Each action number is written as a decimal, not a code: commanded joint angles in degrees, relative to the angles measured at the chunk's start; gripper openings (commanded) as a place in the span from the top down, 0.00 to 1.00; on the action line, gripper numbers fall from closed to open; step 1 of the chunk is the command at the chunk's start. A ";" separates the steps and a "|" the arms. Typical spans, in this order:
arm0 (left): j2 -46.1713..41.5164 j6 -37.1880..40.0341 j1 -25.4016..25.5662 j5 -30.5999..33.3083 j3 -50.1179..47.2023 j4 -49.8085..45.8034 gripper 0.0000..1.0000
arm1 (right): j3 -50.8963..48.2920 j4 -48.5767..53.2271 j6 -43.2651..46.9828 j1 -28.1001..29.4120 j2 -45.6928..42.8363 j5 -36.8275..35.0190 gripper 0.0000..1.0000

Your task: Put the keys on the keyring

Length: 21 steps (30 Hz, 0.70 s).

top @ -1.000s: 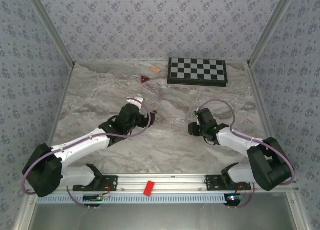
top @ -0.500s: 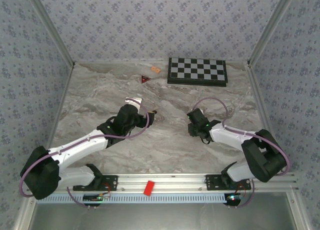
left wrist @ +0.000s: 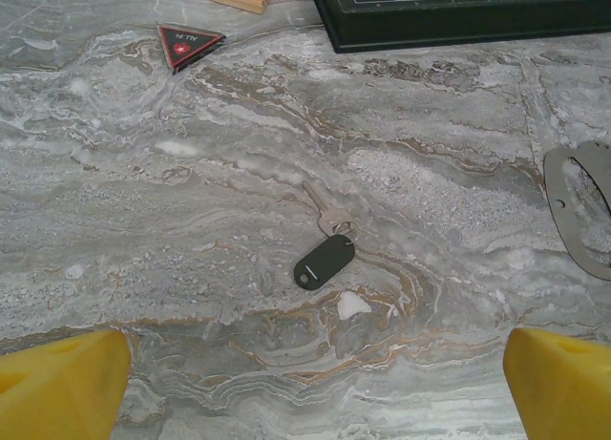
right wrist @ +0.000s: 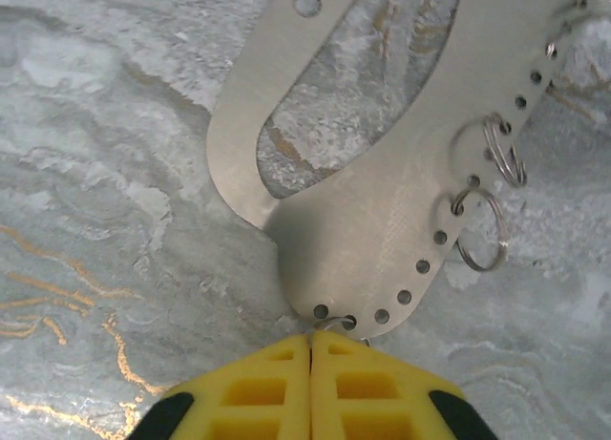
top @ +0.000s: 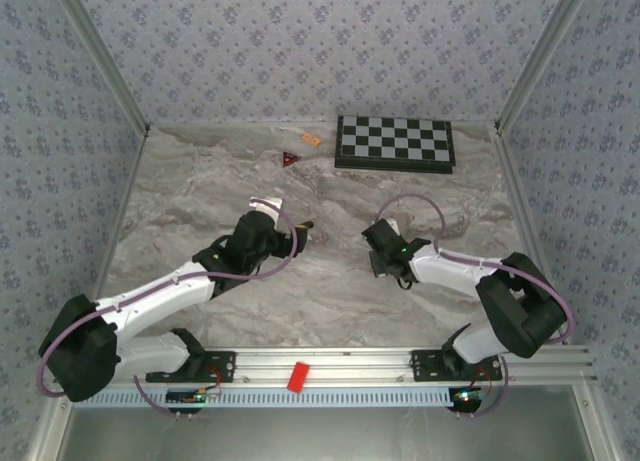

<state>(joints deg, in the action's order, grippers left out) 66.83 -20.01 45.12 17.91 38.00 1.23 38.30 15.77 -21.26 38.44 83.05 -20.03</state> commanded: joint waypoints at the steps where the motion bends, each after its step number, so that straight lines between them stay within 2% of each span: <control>1: -1.27 -0.29 0.32 0.86 0.56 -0.43 0.00 | 2.33 2.82 1.07 1.06 -0.45 -3.53 1.00; 7: -1.35 -0.38 0.32 0.21 1.44 -0.79 0.00 | 3.08 2.65 3.98 3.03 -5.29 -3.33 1.00; 13: -1.52 -0.47 0.34 -1.21 2.63 -0.99 0.01 | 3.96 2.08 6.66 3.28 -11.33 0.75 1.00; 17: -2.37 -0.84 0.33 -3.51 3.02 0.22 0.00 | 3.66 -1.08 10.47 3.14 -16.20 6.91 1.00; 21: -4.67 -0.97 0.34 -6.88 2.57 3.46 0.00 | 3.47 -5.09 13.90 2.10 -21.11 16.20 1.00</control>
<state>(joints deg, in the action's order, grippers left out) 64.88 -20.36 45.12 14.22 38.11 1.56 40.71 14.52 -11.57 41.15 65.14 -12.27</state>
